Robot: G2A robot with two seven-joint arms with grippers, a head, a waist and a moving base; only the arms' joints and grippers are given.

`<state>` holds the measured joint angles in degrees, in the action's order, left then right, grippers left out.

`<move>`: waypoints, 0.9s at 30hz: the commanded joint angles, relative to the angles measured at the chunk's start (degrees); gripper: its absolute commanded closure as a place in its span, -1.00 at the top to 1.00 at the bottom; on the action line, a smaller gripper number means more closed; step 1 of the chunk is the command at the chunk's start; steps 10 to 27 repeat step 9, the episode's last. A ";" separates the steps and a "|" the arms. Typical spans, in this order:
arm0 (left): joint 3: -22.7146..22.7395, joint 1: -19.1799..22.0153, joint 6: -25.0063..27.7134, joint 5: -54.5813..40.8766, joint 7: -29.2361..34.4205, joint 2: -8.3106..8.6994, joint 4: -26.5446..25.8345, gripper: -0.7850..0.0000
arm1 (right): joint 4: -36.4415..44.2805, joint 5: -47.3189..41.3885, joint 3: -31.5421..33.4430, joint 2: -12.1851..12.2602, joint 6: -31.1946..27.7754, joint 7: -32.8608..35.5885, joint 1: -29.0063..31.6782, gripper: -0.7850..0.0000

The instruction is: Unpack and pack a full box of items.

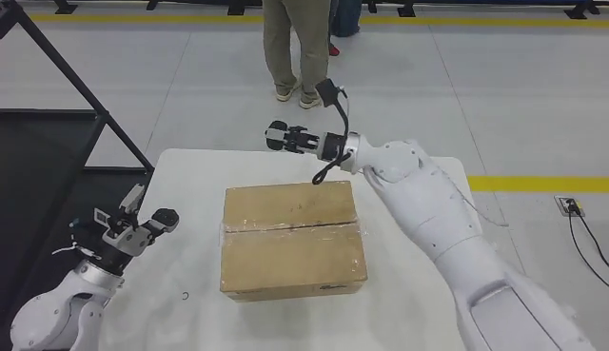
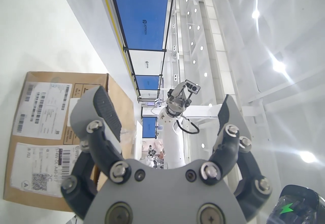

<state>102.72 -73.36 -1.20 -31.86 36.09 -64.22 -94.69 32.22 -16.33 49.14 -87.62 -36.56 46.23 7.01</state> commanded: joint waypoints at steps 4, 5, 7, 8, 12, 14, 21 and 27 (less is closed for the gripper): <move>-2.33 2.76 -1.64 0.98 -0.73 0.04 -0.18 1.00 | 15.92 4.74 12.36 7.38 4.61 -0.98 10.01 -1.00; -2.82 3.36 -2.06 1.25 -0.94 0.06 -0.18 1.00 | 20.59 5.61 15.37 8.74 6.48 -0.85 13.09 -1.00; -4.04 4.67 -3.09 2.39 -1.23 0.10 -0.20 1.00 | 30.03 7.75 21.37 11.07 10.51 -0.78 19.41 0.12; -4.70 5.37 -3.51 3.17 -1.58 0.11 -0.22 1.00 | 34.21 8.38 24.10 11.96 12.60 -0.67 22.40 1.00; -5.40 6.08 -3.85 3.93 -2.22 0.10 -0.22 1.00 | 35.45 8.75 24.94 12.24 13.30 -0.60 23.30 1.00; -5.40 6.08 -3.85 3.93 -2.22 0.10 -0.22 1.00 | 35.45 8.75 24.94 12.24 13.30 -0.60 23.30 1.00; -5.40 6.08 -3.85 3.93 -2.22 0.10 -0.22 1.00 | 35.45 8.75 24.94 12.24 13.30 -0.60 23.30 1.00; -5.40 6.08 -3.85 3.93 -2.22 0.10 -0.22 1.00 | 35.45 8.75 24.94 12.24 13.30 -0.60 23.30 1.00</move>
